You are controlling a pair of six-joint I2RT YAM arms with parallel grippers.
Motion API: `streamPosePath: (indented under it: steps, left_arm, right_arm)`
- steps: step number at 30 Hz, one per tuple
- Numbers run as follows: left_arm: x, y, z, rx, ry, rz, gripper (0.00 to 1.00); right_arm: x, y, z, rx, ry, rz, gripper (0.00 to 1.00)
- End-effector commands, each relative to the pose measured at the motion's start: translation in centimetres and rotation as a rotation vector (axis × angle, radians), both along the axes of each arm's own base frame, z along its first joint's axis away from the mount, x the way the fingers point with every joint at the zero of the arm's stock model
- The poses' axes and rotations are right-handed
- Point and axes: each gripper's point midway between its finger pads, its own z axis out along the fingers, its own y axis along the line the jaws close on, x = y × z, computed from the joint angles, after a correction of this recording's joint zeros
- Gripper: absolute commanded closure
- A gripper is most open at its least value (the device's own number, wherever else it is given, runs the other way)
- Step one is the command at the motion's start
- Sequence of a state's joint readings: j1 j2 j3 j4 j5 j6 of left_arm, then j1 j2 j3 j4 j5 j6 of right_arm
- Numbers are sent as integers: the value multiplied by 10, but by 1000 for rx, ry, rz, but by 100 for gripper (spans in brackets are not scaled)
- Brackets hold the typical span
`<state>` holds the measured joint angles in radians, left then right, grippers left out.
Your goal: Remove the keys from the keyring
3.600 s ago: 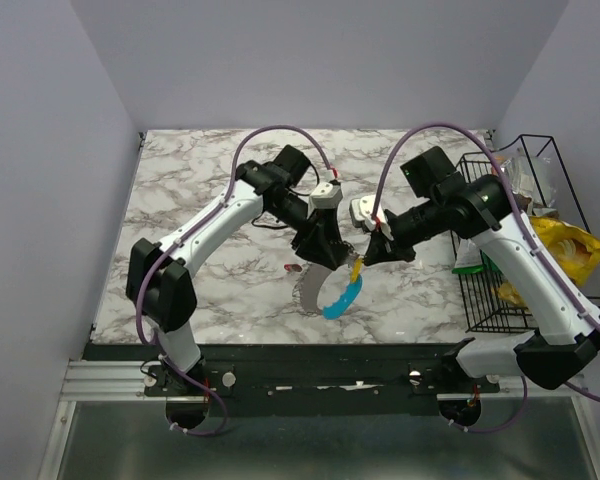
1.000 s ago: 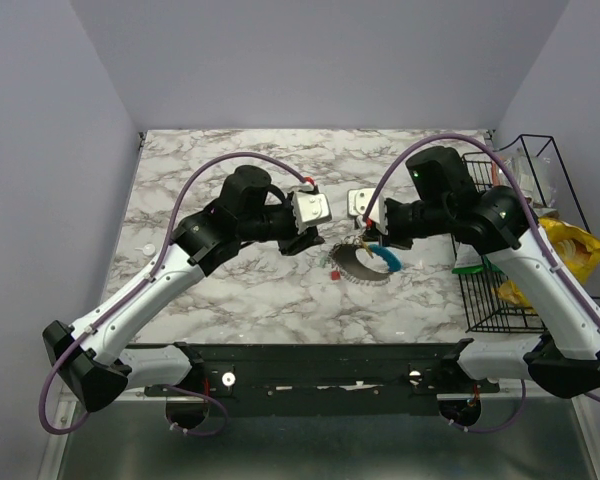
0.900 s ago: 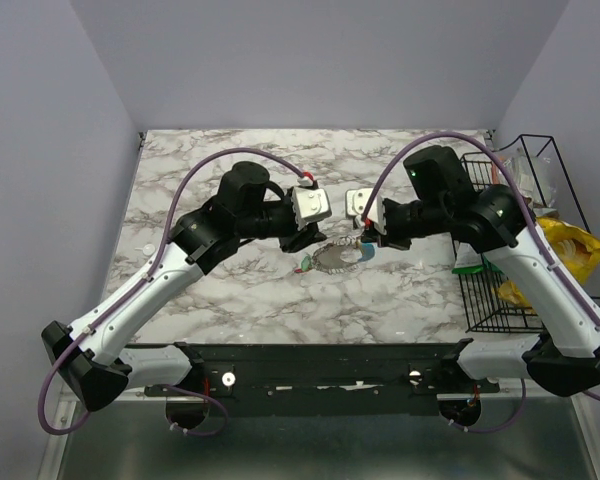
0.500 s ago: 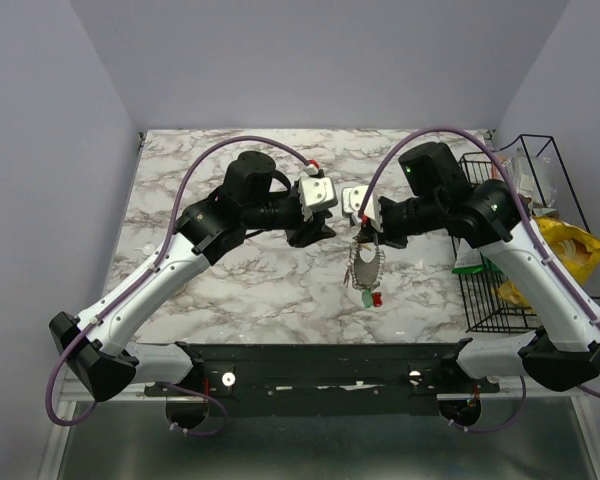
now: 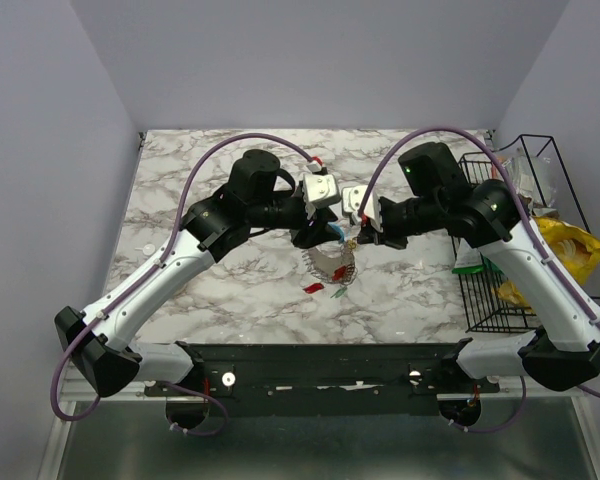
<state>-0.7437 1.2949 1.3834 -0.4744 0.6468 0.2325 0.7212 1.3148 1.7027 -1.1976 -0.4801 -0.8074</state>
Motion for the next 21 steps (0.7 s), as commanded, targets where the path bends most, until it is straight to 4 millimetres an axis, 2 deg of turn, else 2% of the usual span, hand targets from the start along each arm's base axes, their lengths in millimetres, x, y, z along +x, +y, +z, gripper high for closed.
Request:
streamPosePath:
  steps: [1, 12, 21]
  left_arm:
    - [-7, -7, 20, -49, 0, -29, 50]
    - [-10, -12, 14, -34, 8, -33, 51]
    - [-14, -14, 10, -22, 5, -44, 52]
  right_arm:
    - [7, 11, 12, 47, -11, -25, 99]
    - [20, 7, 9, 33, -28, -107, 99]
    - [23, 7, 8, 31, -32, -120, 99]
